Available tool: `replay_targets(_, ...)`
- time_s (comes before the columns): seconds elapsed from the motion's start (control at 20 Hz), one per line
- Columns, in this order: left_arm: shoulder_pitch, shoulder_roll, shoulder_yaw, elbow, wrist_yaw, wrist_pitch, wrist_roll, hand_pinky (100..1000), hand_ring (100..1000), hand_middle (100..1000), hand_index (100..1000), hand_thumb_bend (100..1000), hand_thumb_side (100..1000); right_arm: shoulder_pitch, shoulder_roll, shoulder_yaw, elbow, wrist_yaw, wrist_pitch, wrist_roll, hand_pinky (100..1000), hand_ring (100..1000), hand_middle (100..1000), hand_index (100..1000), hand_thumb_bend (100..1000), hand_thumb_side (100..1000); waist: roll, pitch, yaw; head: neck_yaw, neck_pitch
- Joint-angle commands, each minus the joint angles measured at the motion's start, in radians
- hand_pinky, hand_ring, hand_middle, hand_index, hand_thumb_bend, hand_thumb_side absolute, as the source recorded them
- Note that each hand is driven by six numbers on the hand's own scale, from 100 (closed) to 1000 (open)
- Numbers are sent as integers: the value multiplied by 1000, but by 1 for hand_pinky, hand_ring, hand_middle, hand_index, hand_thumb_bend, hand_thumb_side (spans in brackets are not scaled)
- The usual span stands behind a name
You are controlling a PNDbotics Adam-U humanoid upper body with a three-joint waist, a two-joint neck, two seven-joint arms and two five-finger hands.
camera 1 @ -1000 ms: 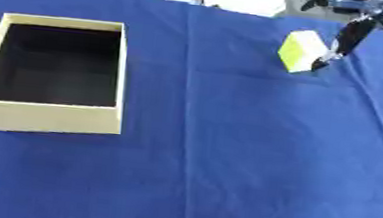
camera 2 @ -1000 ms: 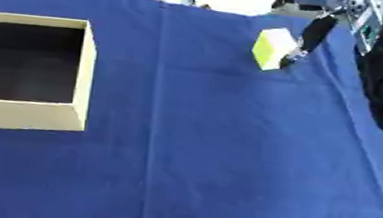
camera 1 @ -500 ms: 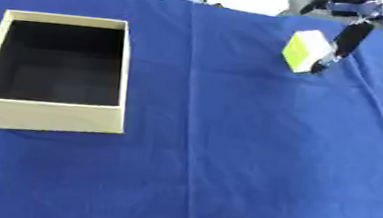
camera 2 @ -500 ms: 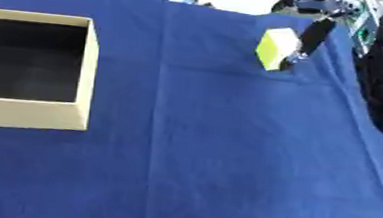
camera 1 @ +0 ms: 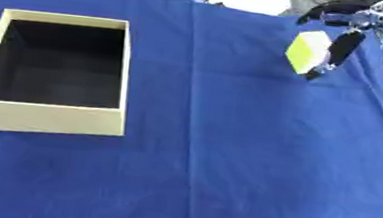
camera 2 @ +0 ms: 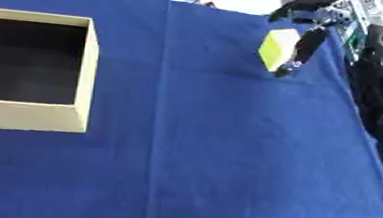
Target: Pick up objects on the table and place them in the box.
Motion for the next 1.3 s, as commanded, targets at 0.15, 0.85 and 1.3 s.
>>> replay_targets(0.15,-10,15,9,-16,-3,-1,-3,898,701,634,748,358,834,-16,-21,-18,2,19,14,-12,952,1000,890,979,644,443,5,-18,1,-6,-16)
replay_targets(0.85,-11,14,9,-16,-10,-2,-5,900,702,632,744,354,833,13,-43,-15,-28,44,62,-173,863,876,677,824,426,277,4,-15,5,-24,-37)
replay_targets(1.3,-10,12,10,-16,-8,0,-7,900,701,629,741,350,835,17,-33,-12,-14,75,68,-339,751,747,492,577,430,266,4,-15,6,-29,-40)
